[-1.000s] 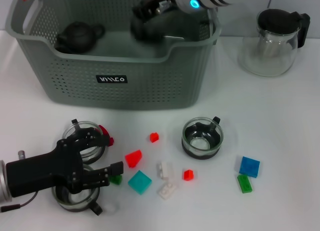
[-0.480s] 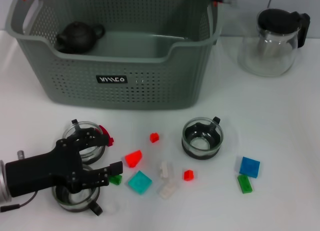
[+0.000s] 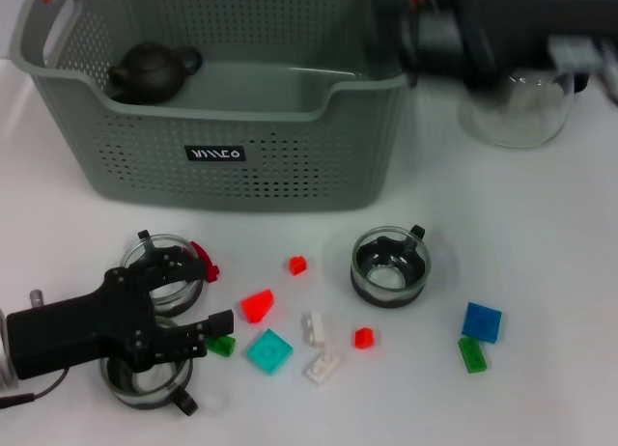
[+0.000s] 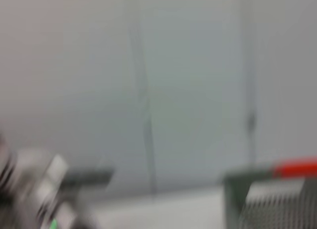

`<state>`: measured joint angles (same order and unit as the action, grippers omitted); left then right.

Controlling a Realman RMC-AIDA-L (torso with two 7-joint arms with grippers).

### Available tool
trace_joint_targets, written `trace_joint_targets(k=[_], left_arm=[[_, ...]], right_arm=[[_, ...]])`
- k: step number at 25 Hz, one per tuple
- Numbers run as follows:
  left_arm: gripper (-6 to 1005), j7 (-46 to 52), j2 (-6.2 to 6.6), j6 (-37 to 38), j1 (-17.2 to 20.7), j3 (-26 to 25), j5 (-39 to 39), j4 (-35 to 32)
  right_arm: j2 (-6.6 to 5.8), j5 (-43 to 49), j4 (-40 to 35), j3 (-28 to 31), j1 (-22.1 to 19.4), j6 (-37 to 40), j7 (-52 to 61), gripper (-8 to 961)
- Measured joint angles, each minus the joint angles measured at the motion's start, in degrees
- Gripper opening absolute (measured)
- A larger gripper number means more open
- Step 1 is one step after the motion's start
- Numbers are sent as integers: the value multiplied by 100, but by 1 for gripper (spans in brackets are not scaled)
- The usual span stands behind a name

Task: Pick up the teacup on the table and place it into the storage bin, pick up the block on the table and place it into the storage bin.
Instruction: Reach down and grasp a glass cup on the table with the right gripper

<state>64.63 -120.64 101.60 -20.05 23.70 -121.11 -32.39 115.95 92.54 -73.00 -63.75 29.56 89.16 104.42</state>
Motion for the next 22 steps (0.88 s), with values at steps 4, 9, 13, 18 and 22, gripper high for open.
trace_joint_targets(k=[4, 9, 13, 18, 22], left_arm=[[836, 17, 11, 1, -8, -4, 0, -1], [836, 24, 3, 1, -59, -1, 1, 5], [836, 24, -1, 1, -60, -4, 2, 5], [836, 24, -12, 0, -3, -12, 1, 5], [836, 16, -13, 0, 40, -17, 0, 5]], right_arm=[[102, 1507, -1478, 42, -612, 1187, 328, 426], [439, 3375, -2291, -208, -503, 1825, 949, 426], [426, 3987, -2053, -896, -133, 1629, 1309, 425], [445, 4609, -1335, -1607, 554, 1292, 1532, 425], [435, 4723, -630, -2059, 999, 741, 1559, 425]])
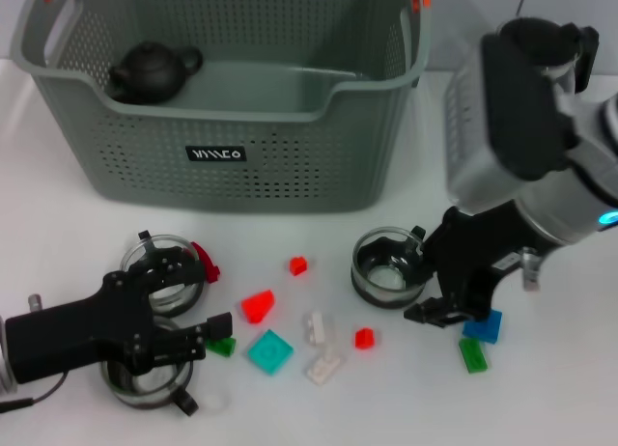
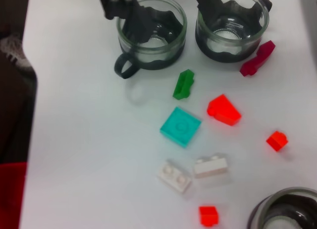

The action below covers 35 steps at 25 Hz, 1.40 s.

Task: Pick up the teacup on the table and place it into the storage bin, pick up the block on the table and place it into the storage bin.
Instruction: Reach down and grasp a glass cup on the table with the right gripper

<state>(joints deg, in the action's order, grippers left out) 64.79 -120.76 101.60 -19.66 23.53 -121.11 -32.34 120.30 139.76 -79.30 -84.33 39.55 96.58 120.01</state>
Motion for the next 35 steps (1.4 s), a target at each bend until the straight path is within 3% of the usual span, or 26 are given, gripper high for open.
trace_joint_targets(k=[6, 16, 22, 27, 35], left_arm=[[836, -16, 0, -5, 7, -7, 0, 0], [836, -22, -17, -80, 6, -7, 0, 0], [836, -26, -18, -80, 6, -7, 0, 0], [836, -28, -18, -79, 6, -7, 0, 0], [835, -28, -18, -84, -10, 3, 8, 0]], right_arm=[[16, 212, 802, -365, 390, -682, 14, 426], [38, 192, 1992, -813, 709, -1738, 51, 425], [45, 176, 2504, -842, 921, -1690, 62, 426], [33, 129, 2522, -836, 943, -1449, 69, 408], [34, 120, 2612, -954, 908, -1787, 61, 362]])
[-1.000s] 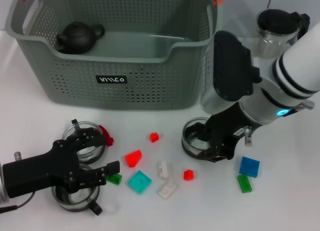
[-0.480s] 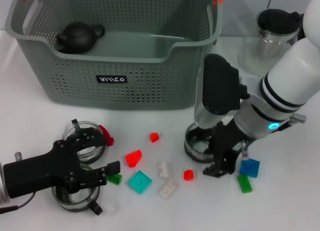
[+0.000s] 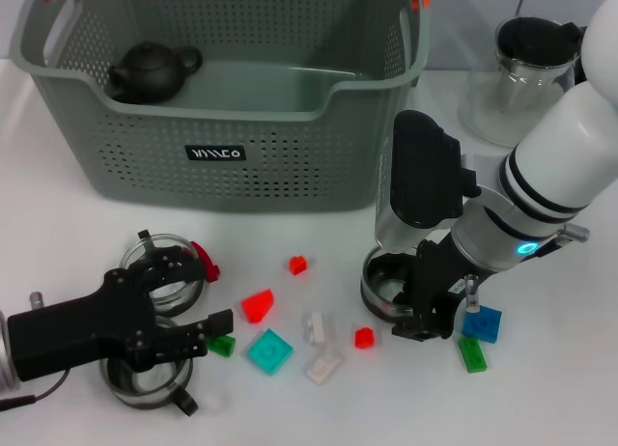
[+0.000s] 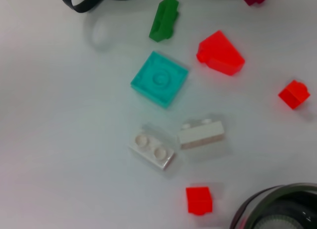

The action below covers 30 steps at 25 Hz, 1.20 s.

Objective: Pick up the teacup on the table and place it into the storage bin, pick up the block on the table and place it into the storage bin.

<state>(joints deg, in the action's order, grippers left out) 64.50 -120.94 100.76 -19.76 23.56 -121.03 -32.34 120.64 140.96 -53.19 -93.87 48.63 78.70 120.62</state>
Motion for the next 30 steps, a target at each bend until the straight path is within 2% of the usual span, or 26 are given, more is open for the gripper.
trace_joint_targets(k=[3, 11, 14, 16, 19, 22, 24, 26, 28, 30], left_arm=[[835, 0, 0, -2, 5, -6, 13, 0], [835, 0, 0, -5, -22, -10, 0, 0], [835, 1, 0, -5, -23, -9, 0, 0], [835, 1, 0, -6, -19, -8, -4, 0], [835, 2, 0, -5, 6, -9, -6, 0], [835, 1, 0, -4, 15, -10, -5, 0], [835, 1, 0, -4, 15, -10, -6, 0], [835, 1, 1, -5, 1, -10, 0, -1], [835, 1, 0, -5, -31, -2, 10, -1], [835, 4, -1, -8, -82, 5, 16, 0]], right_arm=[[-4, -17, -14, 32, -11, 2, -9, 344], [-23, -54, -12, 120, -7, 44, -12, 169], [-45, -241, -87, 401, -24, 306, -187, 114], [-63, -482, -257, 973, -49, 746, -509, 91], [-73, -1157, -754, 2400, -179, 1816, -1233, 57], [-87, -2084, -1088, 3654, -332, 2309, -1664, 58], [-101, -2942, -1107, 4255, -438, 2270, -1785, 58], [-86, -3703, -998, 4517, -514, 1842, -1765, 57], [-41, -4088, -909, 4375, -508, 1210, -1651, 57], [-16, -4235, -801, 3870, -367, 333, -1429, 58]])
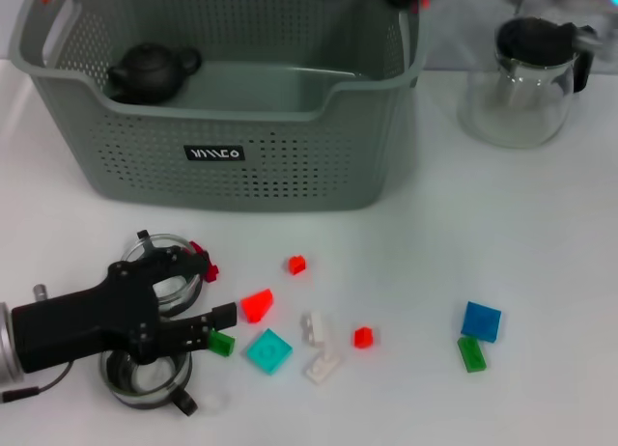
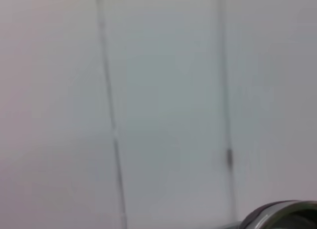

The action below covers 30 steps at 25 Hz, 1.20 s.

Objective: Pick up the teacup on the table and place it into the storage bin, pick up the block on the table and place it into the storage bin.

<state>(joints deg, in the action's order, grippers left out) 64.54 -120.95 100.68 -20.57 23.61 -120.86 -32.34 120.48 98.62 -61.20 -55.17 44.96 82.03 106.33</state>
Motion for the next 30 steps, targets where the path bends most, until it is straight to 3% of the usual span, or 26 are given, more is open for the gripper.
trace_joint_targets(k=[2, 3, 4, 12, 14, 20, 30], left_arm=[[835, 12, 0, 0, -25, -2, 5, 0], [835, 16, 0, -1, -32, -4, 7, 0], [835, 17, -1, -3, -34, -6, 9, -1], [835, 21, -40, -59, -35, -5, -1, 9], [834, 21, -44, -66, -48, -6, -9, 10], [834, 23, -41, -168, -89, 0, -17, 102], [834, 9, -43, -243, -109, 27, -25, 140]], right_arm=[[-16, 46, 201, -585, 261, -970, 362, 58], [-35, 234, 523, -1070, 659, -1817, 775, 58], [-35, 234, 523, -1070, 659, -1817, 775, 58], [-7, 1892, 2825, -1499, 2803, -3850, 2315, 58], [22, 2133, 3354, -1531, 3084, -4299, 2402, 57], [44, 2252, 3879, -2318, 3150, -5295, 2356, 57], [-11, 2331, 3998, -2930, 2919, -5009, 2088, 58]])
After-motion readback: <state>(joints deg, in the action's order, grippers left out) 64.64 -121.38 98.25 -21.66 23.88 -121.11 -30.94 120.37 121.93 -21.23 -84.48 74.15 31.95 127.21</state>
